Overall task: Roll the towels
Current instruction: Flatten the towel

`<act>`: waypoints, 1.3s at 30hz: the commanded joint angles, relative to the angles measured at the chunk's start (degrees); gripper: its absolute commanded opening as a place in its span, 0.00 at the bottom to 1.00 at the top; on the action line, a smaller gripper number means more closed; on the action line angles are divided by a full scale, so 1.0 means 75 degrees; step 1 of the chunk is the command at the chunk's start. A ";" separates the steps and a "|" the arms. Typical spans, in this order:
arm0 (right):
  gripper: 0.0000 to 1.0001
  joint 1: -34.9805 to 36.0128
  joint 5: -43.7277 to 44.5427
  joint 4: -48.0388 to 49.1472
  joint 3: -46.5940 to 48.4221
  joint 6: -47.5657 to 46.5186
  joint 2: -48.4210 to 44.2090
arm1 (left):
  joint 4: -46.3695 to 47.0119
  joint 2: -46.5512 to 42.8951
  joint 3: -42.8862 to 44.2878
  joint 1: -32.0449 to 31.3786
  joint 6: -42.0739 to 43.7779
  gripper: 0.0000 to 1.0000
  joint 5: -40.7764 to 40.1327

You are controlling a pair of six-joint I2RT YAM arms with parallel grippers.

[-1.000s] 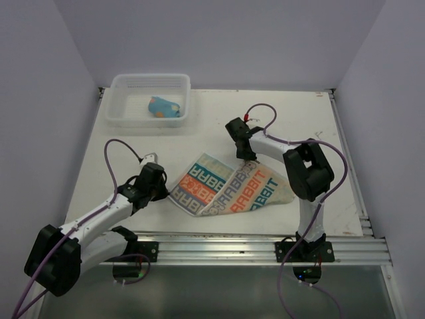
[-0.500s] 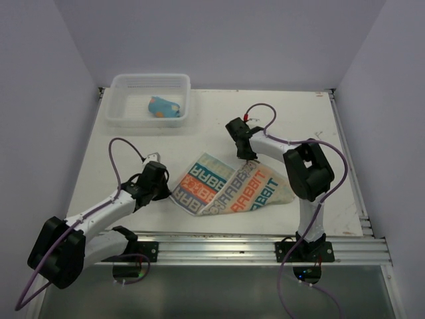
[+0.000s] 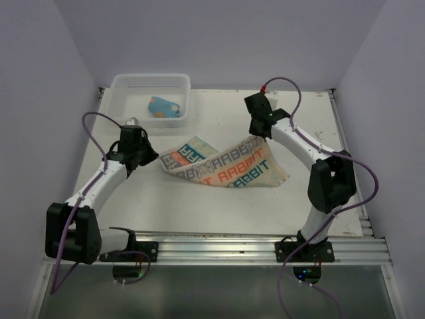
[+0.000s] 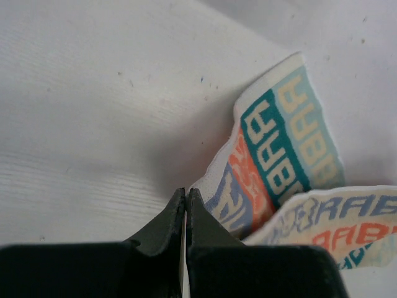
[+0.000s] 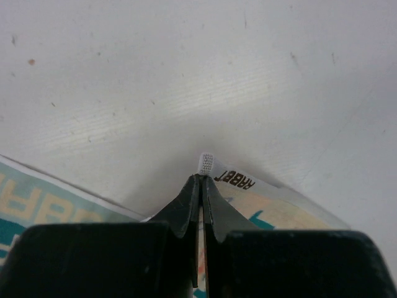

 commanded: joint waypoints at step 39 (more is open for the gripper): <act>0.00 -0.0657 -0.2736 -0.0076 -0.6140 0.1322 -0.7506 | -0.1023 -0.2804 -0.1721 0.1960 0.0094 0.00 0.0770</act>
